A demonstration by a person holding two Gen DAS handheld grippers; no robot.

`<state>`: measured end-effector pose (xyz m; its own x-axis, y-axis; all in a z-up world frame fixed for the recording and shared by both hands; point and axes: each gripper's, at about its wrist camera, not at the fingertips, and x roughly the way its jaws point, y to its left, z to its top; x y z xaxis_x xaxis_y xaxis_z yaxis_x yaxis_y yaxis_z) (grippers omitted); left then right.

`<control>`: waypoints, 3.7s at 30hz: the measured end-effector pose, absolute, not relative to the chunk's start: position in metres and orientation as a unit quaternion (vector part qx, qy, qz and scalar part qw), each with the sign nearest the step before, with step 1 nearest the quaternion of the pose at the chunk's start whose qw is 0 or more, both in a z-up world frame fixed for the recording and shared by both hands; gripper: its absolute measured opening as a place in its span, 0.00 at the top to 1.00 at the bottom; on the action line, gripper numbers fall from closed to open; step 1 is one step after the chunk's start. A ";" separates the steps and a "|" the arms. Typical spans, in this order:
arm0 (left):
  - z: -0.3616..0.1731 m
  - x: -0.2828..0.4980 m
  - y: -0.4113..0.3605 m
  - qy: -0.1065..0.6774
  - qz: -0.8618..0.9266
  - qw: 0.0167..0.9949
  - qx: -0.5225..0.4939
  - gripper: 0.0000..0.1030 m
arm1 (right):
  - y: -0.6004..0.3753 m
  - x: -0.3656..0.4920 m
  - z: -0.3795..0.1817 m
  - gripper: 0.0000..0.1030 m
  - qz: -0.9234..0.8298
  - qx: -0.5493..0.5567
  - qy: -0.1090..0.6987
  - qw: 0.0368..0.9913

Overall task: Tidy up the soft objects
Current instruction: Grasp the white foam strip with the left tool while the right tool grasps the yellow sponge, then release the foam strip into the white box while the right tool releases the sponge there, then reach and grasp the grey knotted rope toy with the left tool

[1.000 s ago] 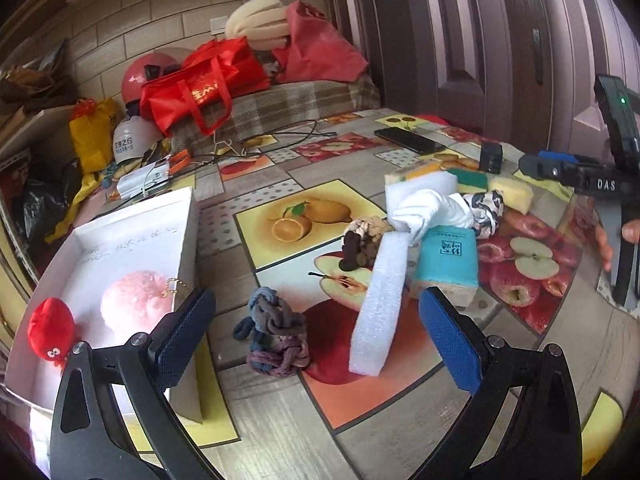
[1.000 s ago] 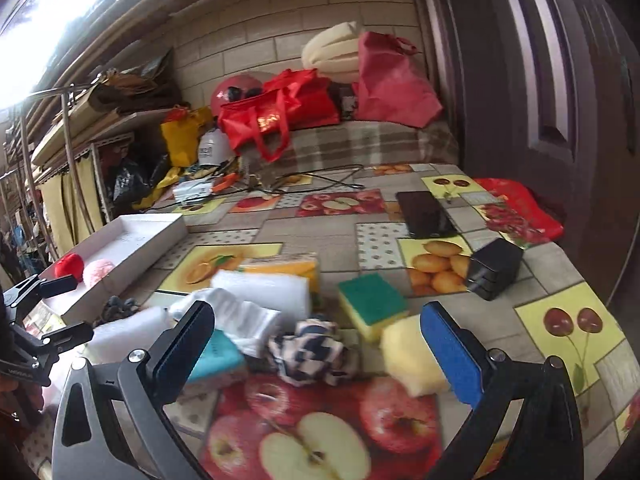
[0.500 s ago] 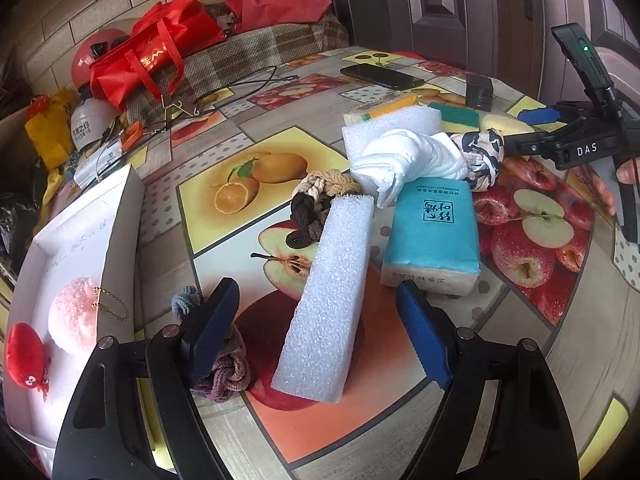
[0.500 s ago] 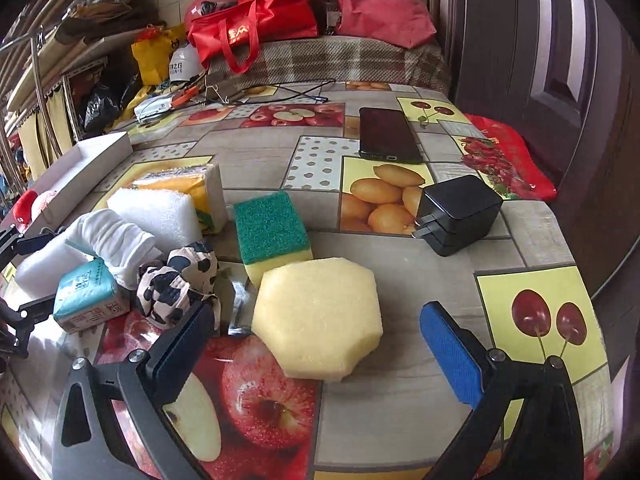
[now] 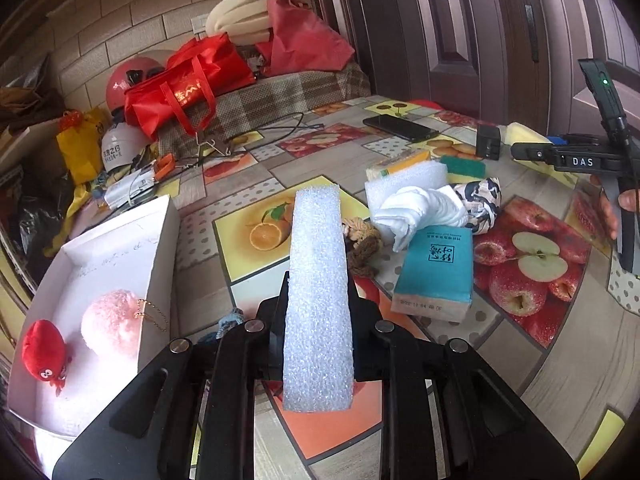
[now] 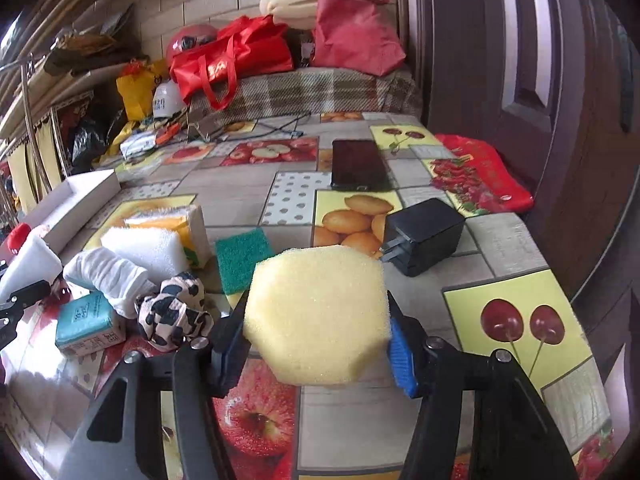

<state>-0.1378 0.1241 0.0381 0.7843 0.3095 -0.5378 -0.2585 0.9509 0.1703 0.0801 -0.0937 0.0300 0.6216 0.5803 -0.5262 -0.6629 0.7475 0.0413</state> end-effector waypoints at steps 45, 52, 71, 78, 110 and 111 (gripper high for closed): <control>0.045 -0.283 0.335 0.192 0.418 0.880 -0.115 0.81 | 0.216 -0.142 0.040 0.42 0.600 -0.165 0.155 0.768; 0.041 -0.264 0.341 0.225 0.377 0.891 -0.112 0.80 | 0.243 -0.137 0.029 0.40 0.594 -0.198 0.199 0.754; 0.053 -0.303 0.334 0.128 0.455 0.874 -0.113 0.00 | 0.213 -0.142 0.046 0.00 0.580 -0.135 0.124 0.793; 0.053 -0.295 0.312 0.129 0.448 0.880 -0.088 0.00 | 0.165 -0.143 0.051 0.00 0.579 -0.117 0.096 0.801; 0.007 -0.123 0.172 0.410 0.167 0.897 -0.015 0.42 | 0.061 -0.003 -0.001 0.22 0.522 -0.211 0.359 0.745; 0.008 -0.124 0.171 0.407 0.168 0.898 -0.014 0.55 | 0.060 -0.005 -0.001 0.23 0.527 -0.214 0.358 0.740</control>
